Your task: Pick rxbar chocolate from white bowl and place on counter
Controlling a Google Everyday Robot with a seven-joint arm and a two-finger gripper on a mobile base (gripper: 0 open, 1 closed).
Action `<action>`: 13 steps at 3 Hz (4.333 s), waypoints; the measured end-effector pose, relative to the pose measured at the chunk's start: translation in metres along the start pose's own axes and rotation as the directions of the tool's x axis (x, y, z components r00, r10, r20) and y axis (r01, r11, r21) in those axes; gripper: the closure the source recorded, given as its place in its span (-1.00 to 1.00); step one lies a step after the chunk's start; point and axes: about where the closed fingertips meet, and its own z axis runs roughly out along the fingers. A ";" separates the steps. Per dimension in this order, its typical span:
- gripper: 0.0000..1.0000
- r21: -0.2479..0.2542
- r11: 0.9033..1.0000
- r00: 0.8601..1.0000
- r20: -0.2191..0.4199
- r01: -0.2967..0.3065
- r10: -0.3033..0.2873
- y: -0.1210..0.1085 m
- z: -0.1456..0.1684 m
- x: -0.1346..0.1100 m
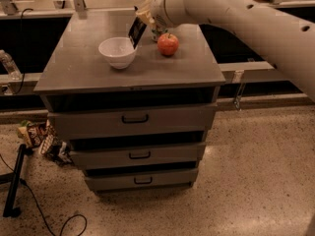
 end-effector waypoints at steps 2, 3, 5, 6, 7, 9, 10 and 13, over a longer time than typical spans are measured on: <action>1.00 0.003 0.999 0.998 0.054 0.038 -0.038 -0.017 0.028 -0.022; 1.00 0.001 1.000 0.999 0.034 0.002 -0.002 -0.012 0.029 -0.011; 1.00 -0.001 0.996 0.996 -0.002 -0.092 0.092 0.010 0.007 0.018; 1.00 -0.007 0.991 0.991 -0.009 -0.131 0.131 0.021 -0.004 0.028; 0.52 -0.076 0.979 0.981 0.018 -0.190 0.192 0.034 -0.007 0.039; -0.41 -0.186 0.946 0.957 0.068 -0.265 0.282 0.048 0.000 0.053; -0.88 -0.202 0.940 0.954 0.072 -0.273 0.292 0.047 0.003 0.056; -1.00 -0.133 0.959 0.966 0.034 -0.251 0.257 0.031 -0.005 0.057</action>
Offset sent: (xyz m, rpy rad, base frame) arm 0.0443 0.0293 0.0373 -0.0028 -0.1061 0.0712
